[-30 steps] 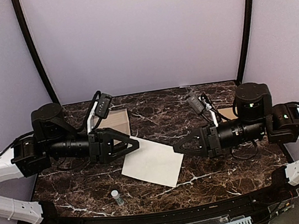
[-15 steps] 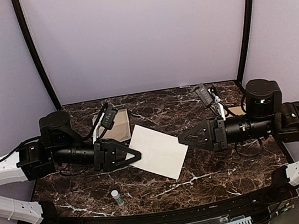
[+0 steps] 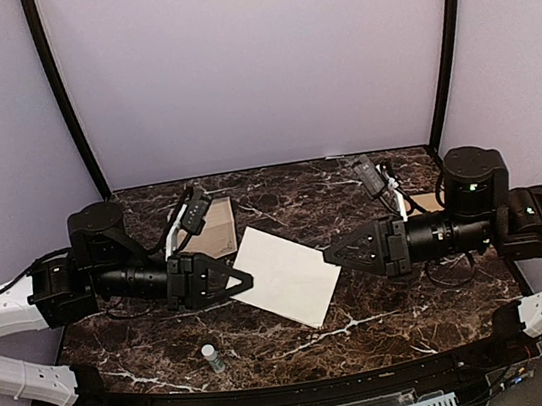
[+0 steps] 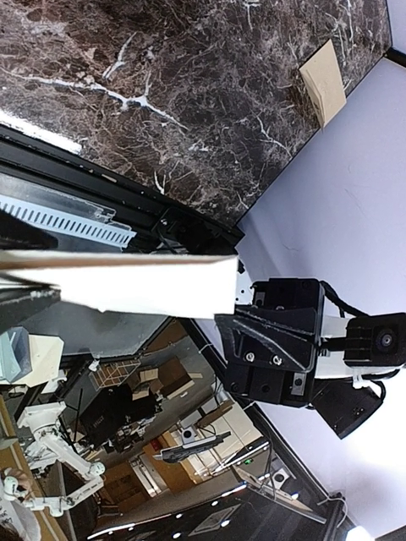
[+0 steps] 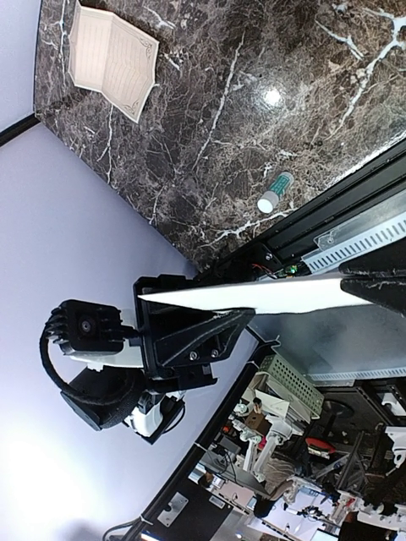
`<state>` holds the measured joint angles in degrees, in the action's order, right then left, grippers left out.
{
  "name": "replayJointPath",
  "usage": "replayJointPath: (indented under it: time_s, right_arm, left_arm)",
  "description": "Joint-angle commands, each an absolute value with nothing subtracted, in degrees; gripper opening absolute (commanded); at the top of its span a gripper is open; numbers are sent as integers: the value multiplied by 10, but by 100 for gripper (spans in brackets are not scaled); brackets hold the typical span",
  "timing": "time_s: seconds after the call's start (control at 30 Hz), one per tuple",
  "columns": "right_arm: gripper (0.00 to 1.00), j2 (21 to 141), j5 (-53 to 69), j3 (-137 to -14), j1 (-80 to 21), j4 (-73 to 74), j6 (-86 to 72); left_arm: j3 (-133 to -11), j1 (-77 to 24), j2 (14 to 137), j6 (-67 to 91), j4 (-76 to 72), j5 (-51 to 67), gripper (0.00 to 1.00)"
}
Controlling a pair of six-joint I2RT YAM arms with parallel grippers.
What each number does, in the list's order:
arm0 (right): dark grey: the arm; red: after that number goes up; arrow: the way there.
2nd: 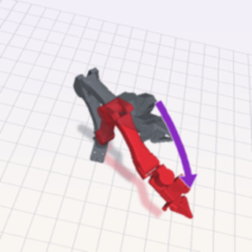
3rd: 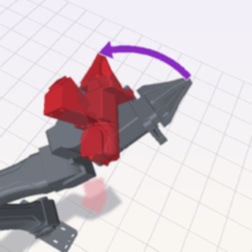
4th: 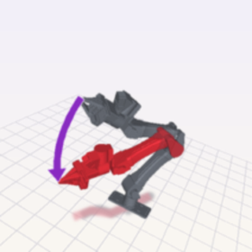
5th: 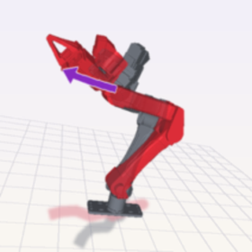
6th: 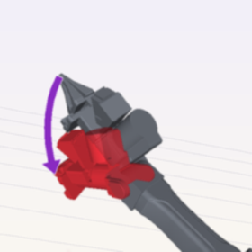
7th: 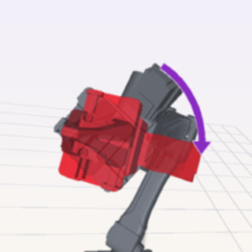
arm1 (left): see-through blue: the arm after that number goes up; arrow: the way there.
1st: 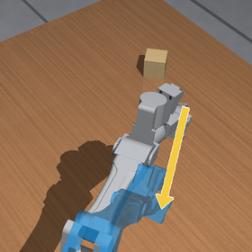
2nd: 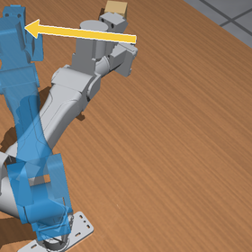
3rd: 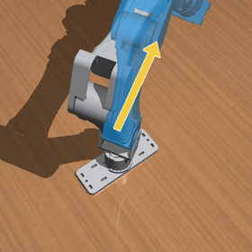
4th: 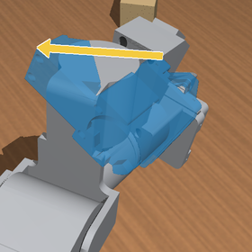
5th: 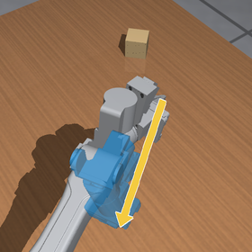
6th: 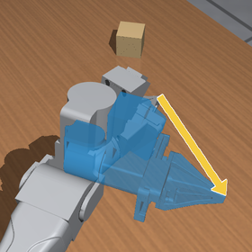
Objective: Place the letter into the envelope and seal it
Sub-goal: Fold the letter.
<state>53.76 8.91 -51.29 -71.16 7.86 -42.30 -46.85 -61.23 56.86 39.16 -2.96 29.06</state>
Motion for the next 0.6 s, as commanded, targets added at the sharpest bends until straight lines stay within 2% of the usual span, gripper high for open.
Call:
replayJointPath:
  time_s: [0.0,0.13,0.23,0.3,0.37,0.47,0.57]
  right_arm:
    - [0,535,78,-516,-714,74,-423]
    - [0,532,76,-515,-714,74,-423]
    - [0,528,70,-512,-714,69,-425]
    - [16,523,68,-506,-715,55,-427]
    - [27,514,68,-492,-715,28,-432]
    - [35,508,69,-468,-715,-19,-440]
    - [49,508,65,-445,-715,-50,-453]
  left_arm:
    - [-465,-610,562,389,-39,303,9]
    - [-465,-610,562,391,-39,296,0]
    - [-466,-610,562,392,-43,281,0]
    - [-466,-610,561,397,-54,259,0]
    - [-463,-610,560,405,-80,247,0]
    - [-455,-610,558,425,-135,230,0]
    - [-449,-610,558,436,-186,209,0]
